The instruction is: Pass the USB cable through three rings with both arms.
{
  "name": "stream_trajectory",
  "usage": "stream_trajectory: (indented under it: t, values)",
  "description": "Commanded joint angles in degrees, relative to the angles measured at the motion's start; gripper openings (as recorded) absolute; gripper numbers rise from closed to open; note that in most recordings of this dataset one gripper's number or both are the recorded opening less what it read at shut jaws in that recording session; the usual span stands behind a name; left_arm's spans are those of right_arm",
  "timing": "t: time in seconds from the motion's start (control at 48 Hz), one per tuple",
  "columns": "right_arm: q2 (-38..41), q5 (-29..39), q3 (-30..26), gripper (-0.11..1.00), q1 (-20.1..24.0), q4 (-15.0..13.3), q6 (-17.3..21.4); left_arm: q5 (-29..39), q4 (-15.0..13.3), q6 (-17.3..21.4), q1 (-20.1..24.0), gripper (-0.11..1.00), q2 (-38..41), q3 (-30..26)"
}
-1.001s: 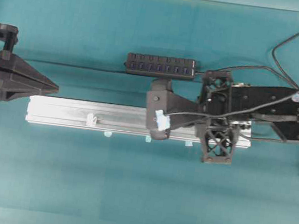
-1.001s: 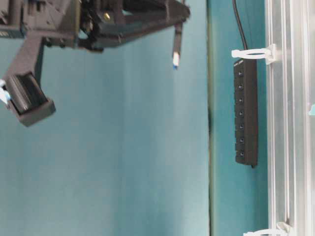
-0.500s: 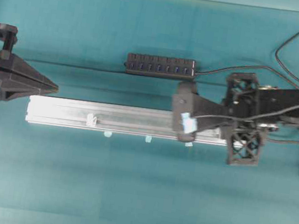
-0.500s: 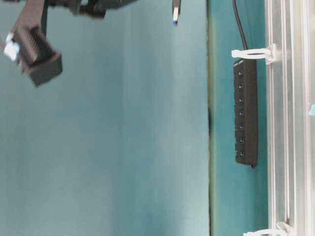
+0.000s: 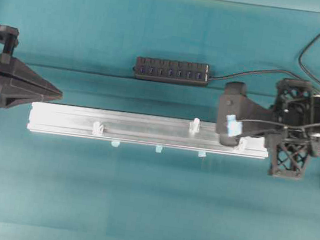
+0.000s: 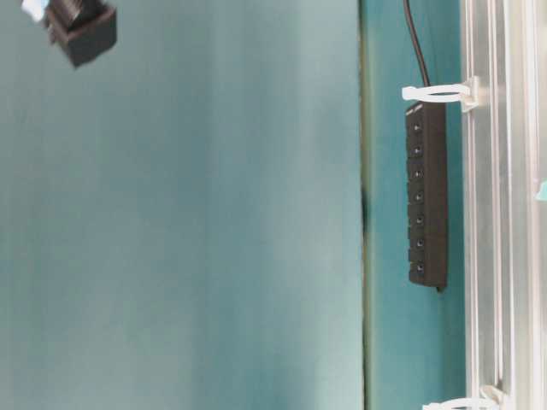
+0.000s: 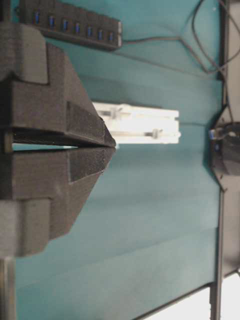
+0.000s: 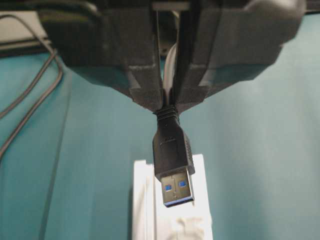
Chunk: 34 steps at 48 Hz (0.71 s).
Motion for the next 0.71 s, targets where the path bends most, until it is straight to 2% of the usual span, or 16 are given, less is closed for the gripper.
stream_trajectory:
  t: [0.0, 0.292, 0.688]
  values:
    - [-2.46, -0.18, 0.79, -0.06, -0.09, -0.18, 0.79, -0.26, 0.09, 0.00, 0.09, 0.02, 0.18, -1.67]
    - [-4.04, -2.37, 7.29, -0.06, -0.09, 0.88, 2.29, -0.26, 0.18, 0.00, 0.09, 0.02, 0.44, -1.67]
    - [-3.78, -12.39, 14.15, -0.06, -0.09, 0.97, 2.55, -0.26, 0.09, 0.00, 0.18, 0.02, 0.62, -1.76]
